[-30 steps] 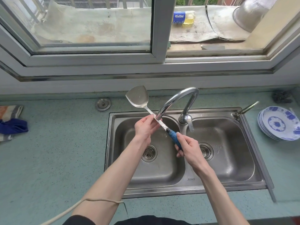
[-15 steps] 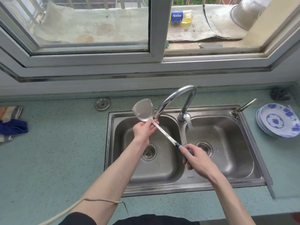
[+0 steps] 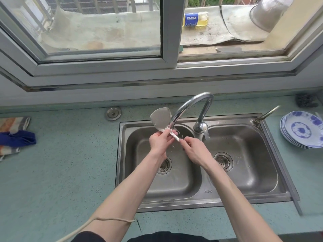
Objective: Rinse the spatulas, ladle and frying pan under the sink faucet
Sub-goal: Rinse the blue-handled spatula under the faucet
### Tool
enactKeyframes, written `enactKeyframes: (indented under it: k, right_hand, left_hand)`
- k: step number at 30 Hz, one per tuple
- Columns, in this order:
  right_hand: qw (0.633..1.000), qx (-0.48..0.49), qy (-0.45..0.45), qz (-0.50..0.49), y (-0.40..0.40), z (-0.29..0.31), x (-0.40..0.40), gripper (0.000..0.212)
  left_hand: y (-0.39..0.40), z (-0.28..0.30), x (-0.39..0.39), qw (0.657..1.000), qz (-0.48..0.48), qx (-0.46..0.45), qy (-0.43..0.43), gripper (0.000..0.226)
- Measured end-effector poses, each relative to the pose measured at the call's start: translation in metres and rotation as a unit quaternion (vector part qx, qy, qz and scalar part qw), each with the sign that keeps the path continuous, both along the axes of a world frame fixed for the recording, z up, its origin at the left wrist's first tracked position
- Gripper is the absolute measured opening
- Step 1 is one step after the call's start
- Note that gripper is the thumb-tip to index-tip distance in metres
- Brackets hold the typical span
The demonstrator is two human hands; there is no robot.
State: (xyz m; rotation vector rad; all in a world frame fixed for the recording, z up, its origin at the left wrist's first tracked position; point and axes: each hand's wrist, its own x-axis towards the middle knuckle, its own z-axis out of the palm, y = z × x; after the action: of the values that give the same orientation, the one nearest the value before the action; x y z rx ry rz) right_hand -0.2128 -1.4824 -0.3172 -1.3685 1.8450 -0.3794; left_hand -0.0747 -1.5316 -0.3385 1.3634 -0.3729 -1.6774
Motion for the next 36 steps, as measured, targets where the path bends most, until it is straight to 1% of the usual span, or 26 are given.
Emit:
enactKeyframes:
  k: [3,4,6,7,8,10,12,13,15,17,18,19,21,22,24,26,27,29,30,31,33,36]
  right_hand:
    - [1.000,-0.008,-0.004,-0.018,0.006,-0.002,0.000,0.046]
    - [1.000,-0.011,-0.003,-0.023,0.009,-0.003,0.000,0.047]
    - [0.999,-0.019,-0.002,-0.035,0.015,-0.006,-0.003,0.048]
    - [0.999,-0.021,-0.003,-0.040,0.018,-0.007,-0.005,0.048]
    - [0.999,-0.019,-0.003,-0.043,0.020,-0.008,-0.006,0.048]
    - [0.999,-0.015,0.006,-0.047,0.025,-0.008,-0.008,0.047]
    - [0.999,-0.012,0.005,-0.044,0.029,-0.006,-0.010,0.045]
    - [0.999,-0.004,-0.002,-0.037,0.031,-0.005,-0.012,0.041]
    - [0.999,0.034,-0.036,-0.009,0.035,0.002,-0.019,0.030]
    - [0.991,0.079,-0.104,0.007,0.039,0.013,-0.026,0.022]
    - [0.986,0.096,-0.135,0.009,0.040,0.018,-0.030,0.021]
    - [0.983,0.102,-0.154,0.009,0.043,0.022,-0.033,0.021]
    - [0.981,0.097,-0.165,0.008,0.047,0.030,-0.036,0.022]
    - [0.981,0.095,-0.168,0.004,0.049,0.032,-0.037,0.022]
    - [0.980,0.099,-0.175,-0.001,0.053,0.036,-0.037,0.022]
    - [0.977,0.109,-0.183,-0.004,0.057,0.039,-0.037,0.023]
    - [0.976,0.113,-0.187,-0.008,0.058,0.040,-0.037,0.023]
    - [0.974,0.120,-0.189,-0.017,0.060,0.042,-0.038,0.022]
    - [0.974,0.120,-0.189,-0.020,0.061,0.043,-0.038,0.022]
    - [0.974,0.121,-0.188,-0.021,0.061,0.043,-0.039,0.022]
    - [0.974,0.123,-0.188,-0.025,0.062,0.045,-0.039,0.022]
    - [0.974,0.120,-0.189,-0.034,0.064,0.044,-0.040,0.023]
  left_hand:
    - [-0.009,-0.002,0.010,0.995,-0.023,-0.055,-0.078,0.014]
    - [-0.012,-0.005,0.013,0.989,-0.034,-0.073,-0.122,0.014]
    - [-0.015,-0.012,0.019,0.958,-0.066,-0.114,-0.254,0.014]
    - [-0.015,-0.014,0.021,0.941,-0.072,-0.124,-0.306,0.020]
    - [-0.013,-0.013,0.021,0.931,-0.067,-0.126,-0.336,0.031]
    - [-0.009,-0.012,0.020,0.921,-0.054,-0.121,-0.365,0.054]
    - [-0.007,-0.016,0.019,0.923,-0.059,-0.116,-0.363,0.058]
    - [-0.008,-0.017,0.018,0.933,-0.067,-0.107,-0.337,0.059]
    - [-0.010,-0.024,0.019,0.960,-0.068,-0.079,-0.259,0.062]
    - [-0.010,-0.023,0.020,0.977,-0.082,-0.063,-0.187,0.046]
    - [-0.008,-0.022,0.021,0.979,-0.090,-0.067,-0.168,0.038]
    - [-0.007,-0.019,0.022,0.981,-0.100,-0.072,-0.151,0.031]
    - [-0.004,-0.019,0.024,0.981,-0.116,-0.086,-0.132,0.012]
    - [0.000,-0.016,0.023,0.981,-0.119,-0.090,-0.125,0.007]
    - [0.002,-0.015,0.022,0.982,-0.113,-0.087,-0.120,0.010]
    - [0.004,-0.018,0.020,0.982,-0.105,-0.085,-0.132,0.008]
    - [0.004,-0.019,0.020,0.981,-0.103,-0.078,-0.144,0.017]
    - [0.001,-0.030,0.019,0.976,-0.106,-0.059,-0.182,0.053]
    - [-0.001,-0.036,0.020,0.970,-0.114,-0.055,-0.208,0.066]
    - [-0.001,-0.042,0.020,0.964,-0.119,-0.056,-0.230,0.066]
    - [-0.001,-0.037,0.017,0.966,-0.126,-0.064,-0.217,0.051]
    - [-0.003,-0.023,0.013,0.972,-0.127,-0.091,-0.173,0.016]
